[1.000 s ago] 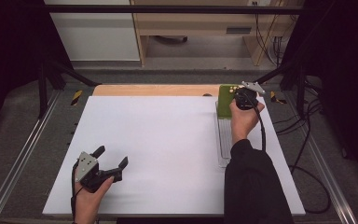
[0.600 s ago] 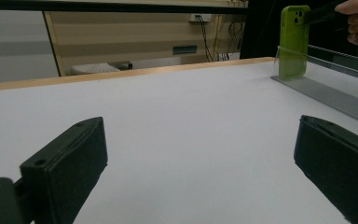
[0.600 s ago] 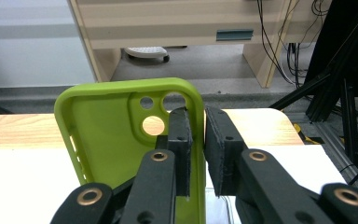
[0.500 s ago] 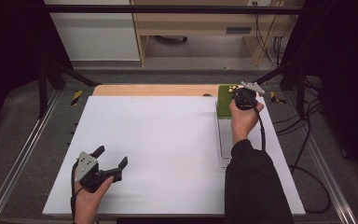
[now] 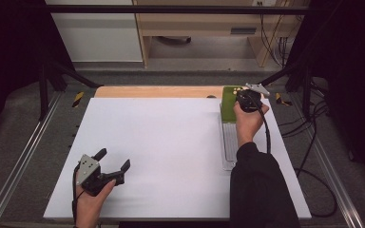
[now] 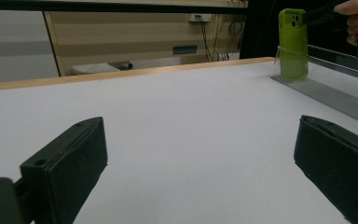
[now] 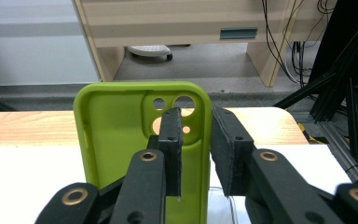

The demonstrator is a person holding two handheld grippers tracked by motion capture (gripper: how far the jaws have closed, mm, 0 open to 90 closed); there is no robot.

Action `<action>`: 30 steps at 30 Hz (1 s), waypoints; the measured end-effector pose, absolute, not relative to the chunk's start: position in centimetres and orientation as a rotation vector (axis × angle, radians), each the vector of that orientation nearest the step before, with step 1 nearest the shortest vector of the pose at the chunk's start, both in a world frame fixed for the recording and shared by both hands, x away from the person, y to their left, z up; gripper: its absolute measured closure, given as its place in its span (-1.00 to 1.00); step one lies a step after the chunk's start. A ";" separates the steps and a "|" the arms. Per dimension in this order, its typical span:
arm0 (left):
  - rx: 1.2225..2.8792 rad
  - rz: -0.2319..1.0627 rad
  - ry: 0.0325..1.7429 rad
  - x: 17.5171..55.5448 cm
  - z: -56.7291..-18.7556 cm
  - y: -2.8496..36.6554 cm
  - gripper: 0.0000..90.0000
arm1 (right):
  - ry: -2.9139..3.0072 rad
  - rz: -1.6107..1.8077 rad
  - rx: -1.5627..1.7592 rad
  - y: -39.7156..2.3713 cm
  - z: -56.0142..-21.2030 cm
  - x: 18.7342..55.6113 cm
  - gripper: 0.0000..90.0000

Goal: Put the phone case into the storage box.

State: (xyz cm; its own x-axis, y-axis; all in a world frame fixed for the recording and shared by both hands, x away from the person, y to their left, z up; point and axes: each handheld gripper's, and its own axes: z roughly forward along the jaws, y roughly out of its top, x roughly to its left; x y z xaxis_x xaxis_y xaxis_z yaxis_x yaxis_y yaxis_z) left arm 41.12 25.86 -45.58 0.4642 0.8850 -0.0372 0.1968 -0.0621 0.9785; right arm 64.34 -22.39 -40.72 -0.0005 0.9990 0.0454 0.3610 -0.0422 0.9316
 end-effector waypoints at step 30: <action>1.557 0.746 0.974 41.2 -45.6 25.9 -0.96 | 1.542 1.047 1.417 -22.4 -40.4 63.8 0.17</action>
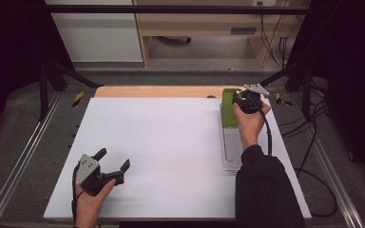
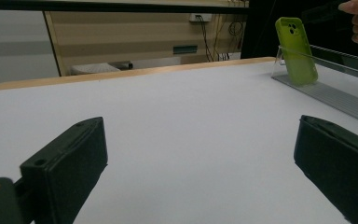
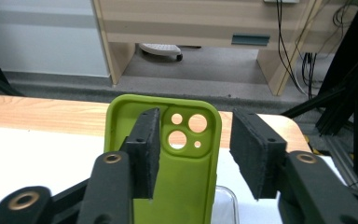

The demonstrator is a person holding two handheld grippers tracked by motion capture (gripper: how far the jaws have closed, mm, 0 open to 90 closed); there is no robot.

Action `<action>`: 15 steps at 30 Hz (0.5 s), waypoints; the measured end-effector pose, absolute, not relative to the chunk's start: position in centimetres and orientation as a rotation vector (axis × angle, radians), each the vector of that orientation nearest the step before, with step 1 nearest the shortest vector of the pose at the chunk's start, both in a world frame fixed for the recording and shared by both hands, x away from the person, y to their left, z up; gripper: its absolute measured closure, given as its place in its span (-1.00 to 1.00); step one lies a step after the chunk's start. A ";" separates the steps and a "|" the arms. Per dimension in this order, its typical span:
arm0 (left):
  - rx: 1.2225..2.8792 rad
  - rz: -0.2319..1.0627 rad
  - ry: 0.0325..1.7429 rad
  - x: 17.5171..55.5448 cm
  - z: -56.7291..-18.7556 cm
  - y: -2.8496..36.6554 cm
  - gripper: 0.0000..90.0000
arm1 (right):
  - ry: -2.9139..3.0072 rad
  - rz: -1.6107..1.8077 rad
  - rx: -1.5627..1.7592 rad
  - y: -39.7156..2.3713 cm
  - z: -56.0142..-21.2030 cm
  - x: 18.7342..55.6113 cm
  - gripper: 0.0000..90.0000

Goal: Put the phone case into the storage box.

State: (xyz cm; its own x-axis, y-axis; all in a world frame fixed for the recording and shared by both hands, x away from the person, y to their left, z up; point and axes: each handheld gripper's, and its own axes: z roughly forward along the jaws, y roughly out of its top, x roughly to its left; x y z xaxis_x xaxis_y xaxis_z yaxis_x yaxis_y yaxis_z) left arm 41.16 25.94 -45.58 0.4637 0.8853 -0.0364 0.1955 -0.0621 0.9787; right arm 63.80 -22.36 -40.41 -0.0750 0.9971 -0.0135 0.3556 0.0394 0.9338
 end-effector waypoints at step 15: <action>1.558 0.748 0.973 41.2 -45.6 26.1 -0.96 | 1.574 1.031 1.382 -22.6 -39.1 62.8 -0.23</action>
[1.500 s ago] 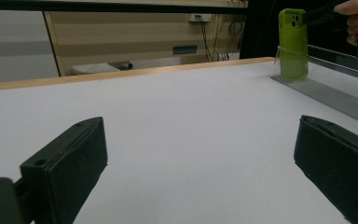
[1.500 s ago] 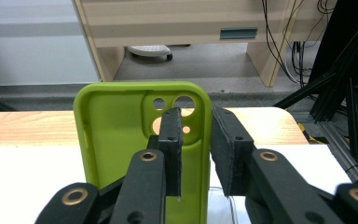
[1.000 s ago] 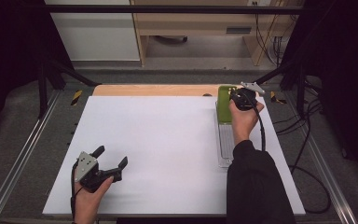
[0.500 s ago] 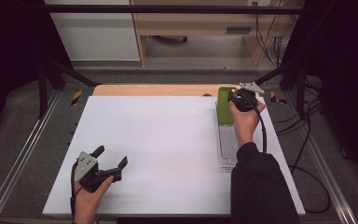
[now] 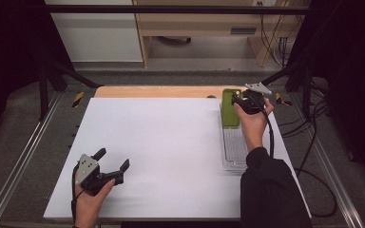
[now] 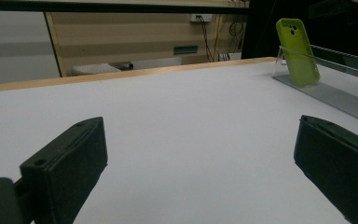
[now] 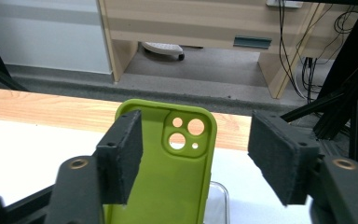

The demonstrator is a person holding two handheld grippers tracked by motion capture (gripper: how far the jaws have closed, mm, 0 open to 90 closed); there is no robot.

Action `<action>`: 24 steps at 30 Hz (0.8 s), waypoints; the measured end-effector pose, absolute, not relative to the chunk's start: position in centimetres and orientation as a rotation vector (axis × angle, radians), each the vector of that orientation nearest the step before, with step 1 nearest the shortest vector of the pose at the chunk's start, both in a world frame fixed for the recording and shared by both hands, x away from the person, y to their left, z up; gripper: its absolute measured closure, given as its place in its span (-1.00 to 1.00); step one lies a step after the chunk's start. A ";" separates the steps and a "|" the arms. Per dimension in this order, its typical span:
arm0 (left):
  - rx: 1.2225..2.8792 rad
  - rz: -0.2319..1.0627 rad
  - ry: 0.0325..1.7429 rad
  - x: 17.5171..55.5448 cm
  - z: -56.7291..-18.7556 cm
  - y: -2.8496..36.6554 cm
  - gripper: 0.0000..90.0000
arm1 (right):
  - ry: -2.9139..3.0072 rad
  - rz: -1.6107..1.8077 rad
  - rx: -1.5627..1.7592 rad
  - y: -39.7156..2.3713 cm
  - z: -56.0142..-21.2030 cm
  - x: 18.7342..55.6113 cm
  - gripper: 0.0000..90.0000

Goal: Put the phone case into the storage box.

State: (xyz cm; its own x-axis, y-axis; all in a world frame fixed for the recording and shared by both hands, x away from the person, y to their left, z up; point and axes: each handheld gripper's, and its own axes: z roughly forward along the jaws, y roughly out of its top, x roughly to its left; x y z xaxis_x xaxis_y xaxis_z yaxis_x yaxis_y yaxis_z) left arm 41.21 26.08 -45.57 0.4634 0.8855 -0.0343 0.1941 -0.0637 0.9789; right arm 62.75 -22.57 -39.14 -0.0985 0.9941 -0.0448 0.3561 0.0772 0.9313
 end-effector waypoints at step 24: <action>1.559 0.759 0.992 41.3 -45.8 26.4 -0.96 | 1.669 1.064 1.394 -22.9 -37.6 60.5 -0.84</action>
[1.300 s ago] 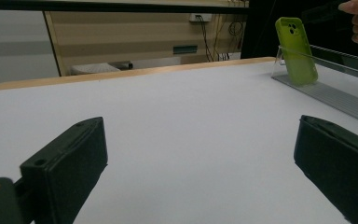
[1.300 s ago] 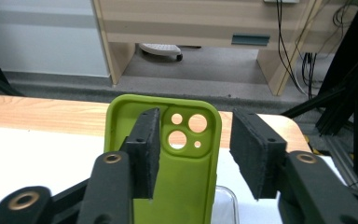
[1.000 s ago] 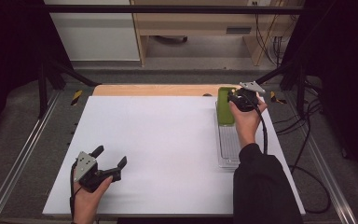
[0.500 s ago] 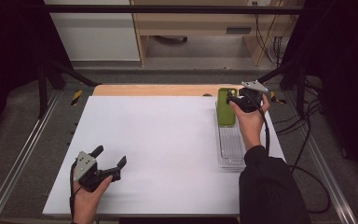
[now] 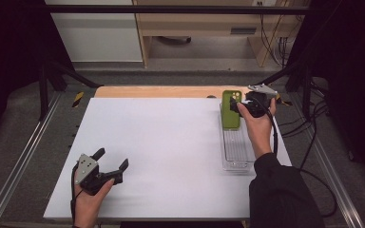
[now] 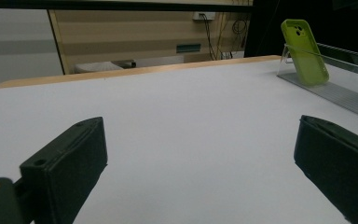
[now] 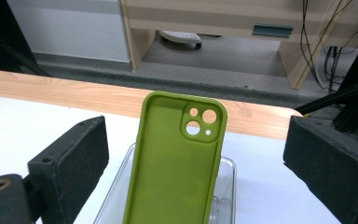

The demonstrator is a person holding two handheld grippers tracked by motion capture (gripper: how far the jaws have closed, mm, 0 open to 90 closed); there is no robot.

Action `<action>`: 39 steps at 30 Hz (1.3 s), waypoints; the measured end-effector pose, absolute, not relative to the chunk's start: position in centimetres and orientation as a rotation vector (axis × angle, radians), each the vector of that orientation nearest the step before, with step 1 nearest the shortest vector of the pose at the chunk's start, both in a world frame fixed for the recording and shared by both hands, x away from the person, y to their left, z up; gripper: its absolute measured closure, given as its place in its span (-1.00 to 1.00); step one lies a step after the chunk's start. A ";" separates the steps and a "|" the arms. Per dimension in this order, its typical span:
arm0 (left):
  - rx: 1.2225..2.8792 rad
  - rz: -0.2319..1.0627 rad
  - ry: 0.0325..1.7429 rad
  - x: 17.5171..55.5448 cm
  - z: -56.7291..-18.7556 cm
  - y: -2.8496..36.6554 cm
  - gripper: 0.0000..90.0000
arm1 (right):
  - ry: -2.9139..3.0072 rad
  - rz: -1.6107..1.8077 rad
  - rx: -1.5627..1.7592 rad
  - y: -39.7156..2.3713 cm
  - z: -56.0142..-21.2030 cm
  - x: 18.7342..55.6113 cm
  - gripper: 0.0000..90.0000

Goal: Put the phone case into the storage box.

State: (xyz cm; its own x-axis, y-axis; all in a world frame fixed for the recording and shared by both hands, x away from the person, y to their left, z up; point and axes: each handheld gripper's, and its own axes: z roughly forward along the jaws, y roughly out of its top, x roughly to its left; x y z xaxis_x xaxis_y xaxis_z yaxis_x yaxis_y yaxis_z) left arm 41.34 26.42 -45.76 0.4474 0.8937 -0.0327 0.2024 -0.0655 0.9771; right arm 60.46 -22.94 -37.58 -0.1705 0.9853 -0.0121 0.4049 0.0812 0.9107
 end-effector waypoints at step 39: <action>1.544 0.783 0.989 39.5 -45.5 29.1 -0.97 | 1.695 1.249 1.263 -25.7 -34.2 52.9 -0.86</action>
State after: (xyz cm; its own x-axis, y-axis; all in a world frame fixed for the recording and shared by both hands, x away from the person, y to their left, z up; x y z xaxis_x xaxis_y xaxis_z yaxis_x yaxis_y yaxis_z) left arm 39.55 29.07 -45.49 0.4350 0.9001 -0.0234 0.1838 -0.0633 0.9809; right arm 52.89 -25.71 -34.25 -0.3043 0.9522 0.0263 0.3076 0.0721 0.9488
